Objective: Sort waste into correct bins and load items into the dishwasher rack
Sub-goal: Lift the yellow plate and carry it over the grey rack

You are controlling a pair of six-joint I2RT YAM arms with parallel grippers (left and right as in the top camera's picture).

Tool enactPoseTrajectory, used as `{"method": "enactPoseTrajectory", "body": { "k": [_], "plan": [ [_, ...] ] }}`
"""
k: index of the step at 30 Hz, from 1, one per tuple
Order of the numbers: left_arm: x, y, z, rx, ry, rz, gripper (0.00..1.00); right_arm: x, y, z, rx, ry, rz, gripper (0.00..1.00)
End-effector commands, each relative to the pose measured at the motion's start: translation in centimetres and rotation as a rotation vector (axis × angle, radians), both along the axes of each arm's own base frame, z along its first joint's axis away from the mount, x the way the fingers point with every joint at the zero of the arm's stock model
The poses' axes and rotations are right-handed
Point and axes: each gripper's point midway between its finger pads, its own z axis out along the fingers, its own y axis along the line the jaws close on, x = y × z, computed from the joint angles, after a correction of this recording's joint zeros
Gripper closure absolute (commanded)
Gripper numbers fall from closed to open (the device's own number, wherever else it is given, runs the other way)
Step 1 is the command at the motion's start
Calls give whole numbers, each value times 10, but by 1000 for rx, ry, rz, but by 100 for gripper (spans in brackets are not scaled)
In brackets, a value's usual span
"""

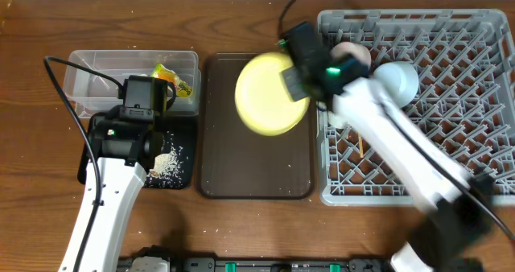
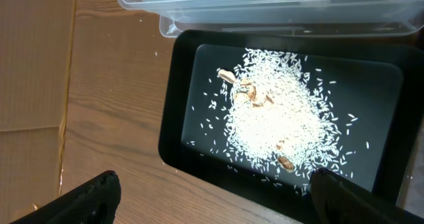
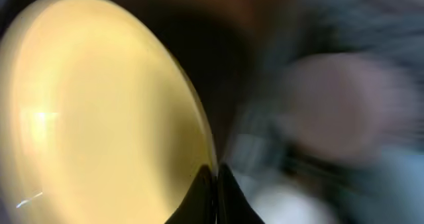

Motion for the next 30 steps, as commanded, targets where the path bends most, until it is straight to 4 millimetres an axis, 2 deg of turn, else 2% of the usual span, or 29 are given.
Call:
{"method": "enactPoseTrajectory", "body": {
  "k": [1, 4, 7, 9, 12, 18, 23, 27, 30],
  "plan": [
    [1, 3, 4, 13, -4, 4, 6, -11, -86, 88, -262, -255, -232, 99],
    [1, 3, 4, 13, -5, 4, 6, -38, -129, 126, -380, -323, -335, 99],
    [1, 3, 4, 13, -5, 4, 6, -58, -155, 143, -422, -338, -385, 99],
    [1, 3, 4, 13, -4, 4, 6, -65, -168, 146, -445, -327, -410, 99],
    [1, 3, 4, 13, -4, 4, 6, -69, -188, 141, -488, -284, -450, 99],
    [1, 3, 4, 13, -4, 4, 6, -61, -212, 111, -558, -181, -504, 99],
    [1, 3, 4, 13, -4, 4, 6, -49, -215, 86, -610, -108, -501, 99],
    [1, 3, 4, 13, -4, 4, 6, -39, -223, 75, -705, -78, -519, 99],
    [1, 3, 4, 13, -5, 4, 6, -31, -221, 62, -734, -46, -504, 99]
  ]
}}
